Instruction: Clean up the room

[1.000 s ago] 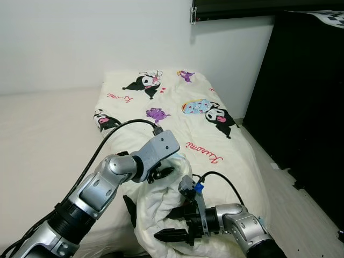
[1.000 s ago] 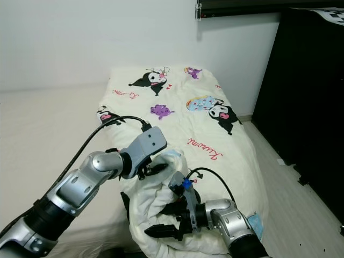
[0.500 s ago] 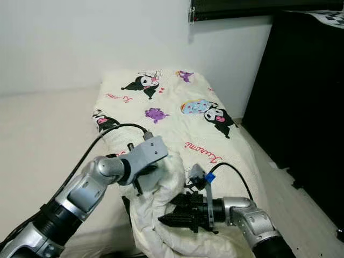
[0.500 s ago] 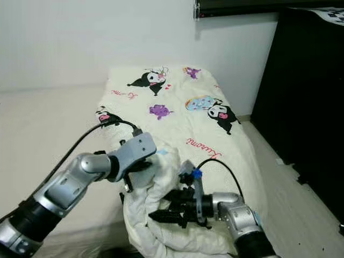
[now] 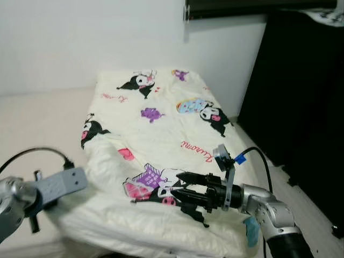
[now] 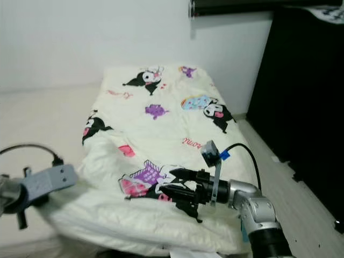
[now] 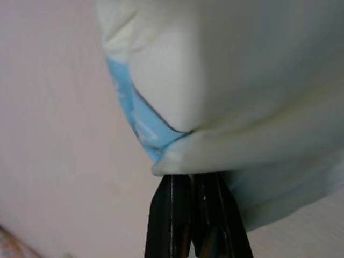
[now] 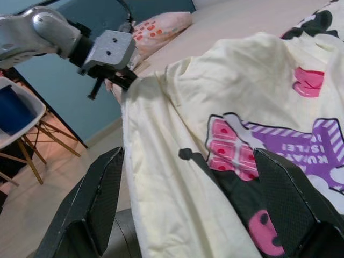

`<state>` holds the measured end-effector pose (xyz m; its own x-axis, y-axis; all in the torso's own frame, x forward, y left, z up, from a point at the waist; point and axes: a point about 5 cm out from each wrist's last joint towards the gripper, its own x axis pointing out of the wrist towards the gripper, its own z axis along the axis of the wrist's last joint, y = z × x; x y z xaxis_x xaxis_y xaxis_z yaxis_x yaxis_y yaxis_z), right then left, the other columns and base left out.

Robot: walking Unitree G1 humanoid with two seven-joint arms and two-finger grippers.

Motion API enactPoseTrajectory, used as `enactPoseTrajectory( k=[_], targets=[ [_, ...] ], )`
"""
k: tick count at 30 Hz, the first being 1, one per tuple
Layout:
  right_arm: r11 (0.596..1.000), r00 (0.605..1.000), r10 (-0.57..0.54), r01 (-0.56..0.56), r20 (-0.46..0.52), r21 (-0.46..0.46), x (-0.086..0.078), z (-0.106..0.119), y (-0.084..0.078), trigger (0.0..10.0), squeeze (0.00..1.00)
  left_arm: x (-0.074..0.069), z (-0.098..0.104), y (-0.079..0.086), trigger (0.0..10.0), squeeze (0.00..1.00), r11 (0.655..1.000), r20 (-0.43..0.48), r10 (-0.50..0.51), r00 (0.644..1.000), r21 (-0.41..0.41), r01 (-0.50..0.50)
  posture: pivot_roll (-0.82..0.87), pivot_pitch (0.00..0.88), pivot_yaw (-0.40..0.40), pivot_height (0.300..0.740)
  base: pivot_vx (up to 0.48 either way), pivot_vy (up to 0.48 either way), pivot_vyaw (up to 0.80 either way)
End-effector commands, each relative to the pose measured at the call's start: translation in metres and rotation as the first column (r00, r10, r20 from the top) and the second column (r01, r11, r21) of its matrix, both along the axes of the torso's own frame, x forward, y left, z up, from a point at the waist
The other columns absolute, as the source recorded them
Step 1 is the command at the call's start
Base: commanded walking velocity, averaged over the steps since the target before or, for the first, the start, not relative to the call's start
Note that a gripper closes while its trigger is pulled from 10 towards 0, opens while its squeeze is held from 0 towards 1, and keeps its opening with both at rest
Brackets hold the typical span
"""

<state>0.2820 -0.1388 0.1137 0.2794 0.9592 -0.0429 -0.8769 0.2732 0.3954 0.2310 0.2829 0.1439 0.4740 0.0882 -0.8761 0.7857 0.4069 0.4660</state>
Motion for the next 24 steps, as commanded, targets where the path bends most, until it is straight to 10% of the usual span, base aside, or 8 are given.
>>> enactPoseTrajectory(
  k=[1, 11, 12, 15, 16, 24],
  targets=[
    [1.000, 1.000, -0.006, 0.006, -0.019, -0.011, -0.002, -0.005, 0.001, 10.0, 0.00, -0.032, -0.011, 0.004, 0.0, 0.00, 1.000, -0.199, -0.023, 0.980, 0.015, 0.026, -0.04, 0.010, -0.003, 0.556, 0.000, 0.000, 0.00],
    [1.000, 0.999, -0.001, 0.001, -0.044, -0.021, -0.005, -0.010, 0.006, 10.0, 0.00, -0.098, -0.048, 0.004, 0.0, 0.00, 0.999, -0.497, -0.031, 0.867, 0.021, 0.048, -0.03, 0.010, 0.001, 0.556, 0.000, 0.000, 0.00],
    [1.000, 0.999, 0.000, -0.001, -0.047, -0.021, -0.006, -0.010, 0.007, 10.0, 0.00, -0.101, -0.054, 0.007, 10.0, 0.00, 0.999, -0.488, -0.008, 0.873, 0.038, 0.030, -0.02, 0.006, -0.005, 0.556, 0.000, 0.000, 0.00],
    [1.000, 0.999, 0.002, -0.003, -0.049, -0.021, -0.007, -0.011, 0.008, 10.0, 0.00, -0.095, -0.066, 0.012, 10.0, 0.00, 0.998, -0.422, 0.049, 0.905, 0.057, -0.027, -0.03, 0.004, -0.007, 0.556, 0.000, 0.000, 0.00],
    [1.000, 0.999, 0.001, -0.002, -0.051, -0.021, -0.007, -0.012, 0.009, 10.0, 0.00, -0.088, -0.065, 0.013, 10.0, 1.00, 0.997, -0.382, 0.061, 0.922, 0.065, -0.038, -0.03, 0.000, -0.009, 0.556, 0.000, 0.000, 0.00],
    [1.000, 0.999, 0.005, -0.006, -0.054, -0.025, -0.007, -0.012, 0.009, 10.0, 0.00, -0.082, -0.054, 0.014, 10.0, 1.00, 0.999, -0.385, 0.044, 0.922, 0.034, -0.034, -0.04, 0.000, -0.012, 0.556, 0.000, 0.000, 0.00]
  ],
)
